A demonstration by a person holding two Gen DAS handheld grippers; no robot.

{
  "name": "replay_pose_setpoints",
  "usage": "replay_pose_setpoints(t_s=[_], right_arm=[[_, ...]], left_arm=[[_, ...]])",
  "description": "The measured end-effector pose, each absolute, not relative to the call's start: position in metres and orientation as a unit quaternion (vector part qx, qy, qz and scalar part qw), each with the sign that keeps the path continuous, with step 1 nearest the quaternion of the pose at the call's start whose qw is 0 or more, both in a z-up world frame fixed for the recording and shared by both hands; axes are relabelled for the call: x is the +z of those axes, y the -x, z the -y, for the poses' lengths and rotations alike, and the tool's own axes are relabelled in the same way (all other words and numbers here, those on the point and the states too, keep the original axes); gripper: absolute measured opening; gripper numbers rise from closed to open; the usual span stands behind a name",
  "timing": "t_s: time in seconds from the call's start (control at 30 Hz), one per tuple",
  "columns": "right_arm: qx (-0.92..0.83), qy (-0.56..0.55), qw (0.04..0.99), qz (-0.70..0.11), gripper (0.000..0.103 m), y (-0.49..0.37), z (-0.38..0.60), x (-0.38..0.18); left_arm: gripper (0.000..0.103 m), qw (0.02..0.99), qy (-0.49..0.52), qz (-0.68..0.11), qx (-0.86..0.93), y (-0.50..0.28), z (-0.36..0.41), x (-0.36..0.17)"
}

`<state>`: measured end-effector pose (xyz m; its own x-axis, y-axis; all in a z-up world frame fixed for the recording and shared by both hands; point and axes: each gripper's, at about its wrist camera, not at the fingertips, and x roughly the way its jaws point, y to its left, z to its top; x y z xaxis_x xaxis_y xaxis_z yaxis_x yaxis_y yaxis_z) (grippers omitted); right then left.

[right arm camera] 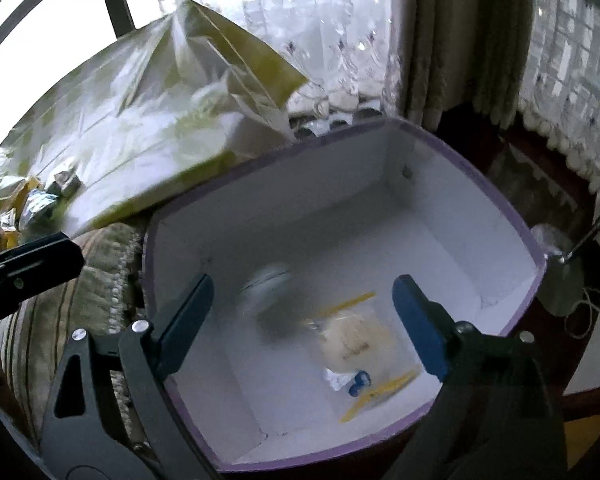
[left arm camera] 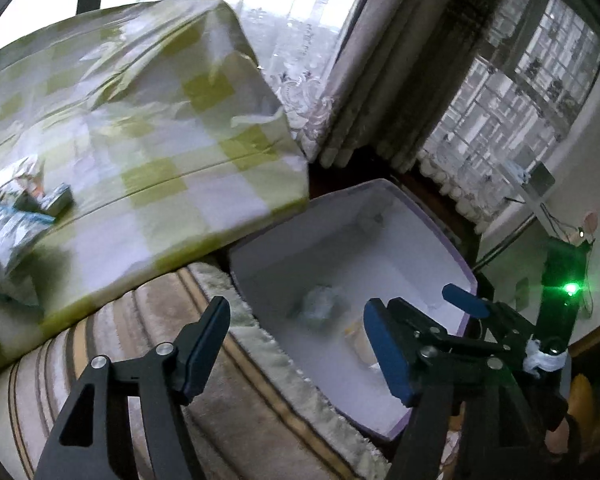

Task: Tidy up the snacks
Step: 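Carry both snacks to the white box and open both tools to drop them, then grasp the clear candy bag with the right tool while the left tool grasps the orange bread bag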

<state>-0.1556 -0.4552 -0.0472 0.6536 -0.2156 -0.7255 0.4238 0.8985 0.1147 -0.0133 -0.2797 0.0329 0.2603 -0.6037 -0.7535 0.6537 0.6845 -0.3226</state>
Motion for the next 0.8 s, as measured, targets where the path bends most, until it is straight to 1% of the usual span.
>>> replay_pose_setpoints(t_s=[0.1, 0.37, 0.63, 0.8], right_arm=[[-0.169, -0.114, 0.908, -0.366, 0.093, 0.154, 0.444, -0.041], [-0.091, -0.137, 0.918, -0.36, 0.094, 0.15, 0.421, -0.028], [-0.018, -0.113, 0.924, -0.365, 0.094, 0.131, 0.373, -0.016], [0.027, -0.06, 0.924, -0.376, 0.094, 0.11, 0.328, -0.015]], left_arm=[[0.07, 0.801, -0.016, -0.458, -0.385, 0.012, 0.265, 0.034], [0.07, 0.831, 0.015, -0.443, -0.336, 0.006, 0.203, 0.037], [0.07, 0.873, 0.047, -0.419, -0.243, -0.001, 0.091, 0.04], [0.071, 0.893, 0.044, -0.404, -0.192, -0.012, 0.041, 0.039]])
